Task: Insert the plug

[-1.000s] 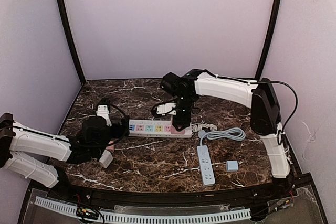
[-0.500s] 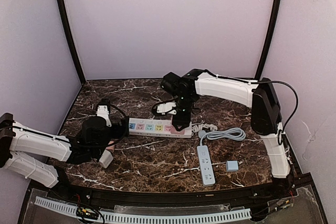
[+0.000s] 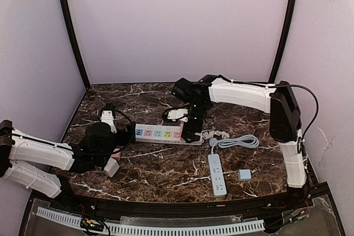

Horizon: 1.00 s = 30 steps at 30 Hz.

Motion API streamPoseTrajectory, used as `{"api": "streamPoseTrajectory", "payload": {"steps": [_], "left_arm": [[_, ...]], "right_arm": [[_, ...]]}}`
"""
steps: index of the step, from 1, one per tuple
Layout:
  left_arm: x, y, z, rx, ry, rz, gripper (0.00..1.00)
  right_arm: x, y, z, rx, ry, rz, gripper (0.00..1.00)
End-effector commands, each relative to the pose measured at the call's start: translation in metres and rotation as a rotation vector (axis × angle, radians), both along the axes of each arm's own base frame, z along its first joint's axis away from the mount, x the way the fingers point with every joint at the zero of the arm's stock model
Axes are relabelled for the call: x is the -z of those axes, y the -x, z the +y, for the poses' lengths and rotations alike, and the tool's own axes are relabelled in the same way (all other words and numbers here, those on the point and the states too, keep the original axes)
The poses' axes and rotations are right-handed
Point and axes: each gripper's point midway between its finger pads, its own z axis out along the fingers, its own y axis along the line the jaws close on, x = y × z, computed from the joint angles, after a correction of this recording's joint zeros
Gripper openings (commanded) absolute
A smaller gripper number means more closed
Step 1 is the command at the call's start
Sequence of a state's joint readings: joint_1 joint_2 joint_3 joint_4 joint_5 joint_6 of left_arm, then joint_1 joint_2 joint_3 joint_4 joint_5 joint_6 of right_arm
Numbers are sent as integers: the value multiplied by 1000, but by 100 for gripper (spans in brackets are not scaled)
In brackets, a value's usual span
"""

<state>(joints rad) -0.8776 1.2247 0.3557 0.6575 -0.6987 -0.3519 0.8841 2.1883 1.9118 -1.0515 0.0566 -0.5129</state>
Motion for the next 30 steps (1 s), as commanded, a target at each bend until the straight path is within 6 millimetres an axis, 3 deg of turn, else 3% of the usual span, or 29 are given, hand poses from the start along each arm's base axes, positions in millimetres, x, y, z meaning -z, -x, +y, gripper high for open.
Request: {"api": "streamPoseTrajectory", "payload": {"steps": [1, 11, 18, 25, 30], "left_arm": [[0, 1, 8, -21, 0, -5, 96], [-1, 3, 11, -36, 5, 8, 96], [0, 7, 6, -12, 30, 81, 96], [-6, 26, 23, -17, 2, 178, 96], [-19, 34, 33, -35, -9, 230, 96]], "right_arm": [[-43, -4, 3, 37, -90, -97, 99], [-89, -16, 2, 168, -331, -293, 99], [-98, -18, -6, 274, -476, -391, 99], [-111, -8, -22, 376, -606, -423, 99], [-104, 2, -25, 413, -647, -392, 99]]}}
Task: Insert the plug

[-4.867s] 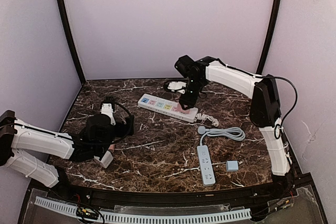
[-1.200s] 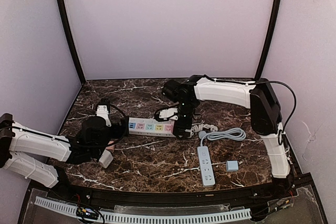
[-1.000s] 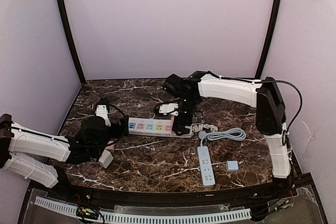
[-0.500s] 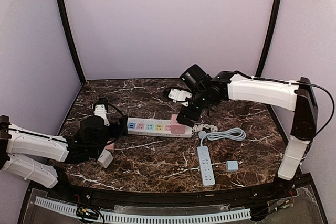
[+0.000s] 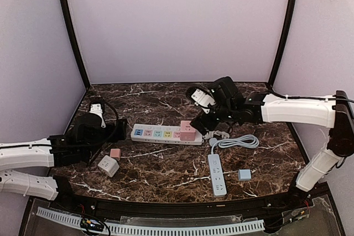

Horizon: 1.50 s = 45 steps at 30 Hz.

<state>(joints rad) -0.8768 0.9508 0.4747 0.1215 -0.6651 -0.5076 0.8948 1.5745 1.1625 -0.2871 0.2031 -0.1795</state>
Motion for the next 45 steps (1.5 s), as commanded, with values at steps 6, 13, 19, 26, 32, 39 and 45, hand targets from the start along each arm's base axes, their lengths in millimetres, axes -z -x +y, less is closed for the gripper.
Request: {"api": "streamPoseTrajectory", "payload": {"steps": [6, 13, 19, 26, 32, 39, 45], "left_arm": [[11, 26, 9, 27, -57, 233, 96], [36, 56, 20, 56, -98, 424, 93], [52, 83, 27, 90, -136, 587, 92], [67, 104, 34, 87, -189, 718, 93], [84, 111, 39, 32, -243, 793, 94], [101, 111, 34, 44, -260, 823, 94], [98, 102, 35, 33, -306, 798, 94]], "right_arm": [[-3, 14, 6, 16, -162, 0, 99], [-6, 30, 4, -14, -233, 12, 99], [-3, 39, -3, -20, -250, 14, 99], [-10, 45, -14, -5, -270, -3, 98], [-13, 49, -16, -13, -288, -6, 99], [-8, 55, -17, -26, -285, 8, 99], [-7, 57, -15, -34, -291, 16, 99]]}}
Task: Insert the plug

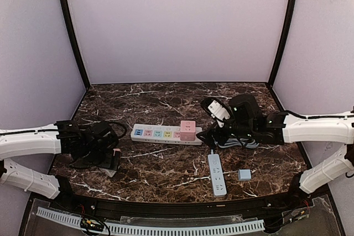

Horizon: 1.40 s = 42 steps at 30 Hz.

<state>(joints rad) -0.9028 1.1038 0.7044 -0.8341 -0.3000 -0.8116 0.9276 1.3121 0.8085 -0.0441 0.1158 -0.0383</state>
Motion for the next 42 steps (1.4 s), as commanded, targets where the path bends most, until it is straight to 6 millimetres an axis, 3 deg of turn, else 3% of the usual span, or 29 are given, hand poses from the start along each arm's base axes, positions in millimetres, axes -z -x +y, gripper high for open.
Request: {"api": "streamPoseTrajectory", "payload": {"steps": [1, 11, 19, 23, 30, 34, 42], "left_arm": [[-2, -3, 3, 13, -37, -14, 94], [11, -2, -17, 70, -20, 64, 92], [1, 2, -35, 95, 58, 102, 83], [1, 0, -25, 78, 6, 86, 82], [-1, 2, 3, 33, -112, 73, 90], [10, 5, -7, 60, -82, 112, 90], [29, 6, -22, 116, -48, 180, 80]], "right_arm": [[-10, 6, 6, -20, -56, -9, 99], [-11, 8, 7, -26, -65, -21, 99], [-16, 10, 7, -40, -77, -29, 99], [-14, 11, 8, -47, -76, -25, 99], [-13, 13, 9, -55, -76, -20, 99], [-11, 14, 10, -60, -75, -17, 99], [-10, 16, 10, -65, -73, -14, 99]]}}
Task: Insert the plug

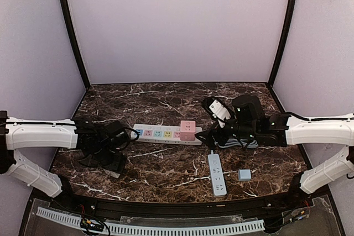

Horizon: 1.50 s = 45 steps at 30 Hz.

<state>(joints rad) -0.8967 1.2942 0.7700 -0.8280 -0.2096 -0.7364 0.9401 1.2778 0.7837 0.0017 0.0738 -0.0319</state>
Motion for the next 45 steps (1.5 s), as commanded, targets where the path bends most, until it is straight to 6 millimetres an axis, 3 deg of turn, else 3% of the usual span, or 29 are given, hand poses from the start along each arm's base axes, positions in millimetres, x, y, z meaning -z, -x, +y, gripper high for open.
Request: {"api": "streamPoseTrajectory", "payload": {"steps": [1, 6, 20, 29, 36, 45], "left_arm": [[7, 2, -4, 35, 16, 36, 78], [6, 1, -9, 48, 39, 42, 71], [17, 9, -10, 39, 47, 89, 71], [13, 1, -5, 21, 46, 26, 49], [-10, -15, -20, 40, 139, -85, 31], [-48, -41, -55, 100, 249, -310, 23]], "right_arm": [[2, 6, 3, -20, -11, -3, 99], [4, 7, 5, -29, -9, 3, 99], [6, 7, 7, -33, -5, 9, 99], [8, 6, 8, -29, -2, 18, 99], [-2, 0, 12, 8, -39, 31, 99], [-25, 6, 22, -15, -113, 94, 99]]}}
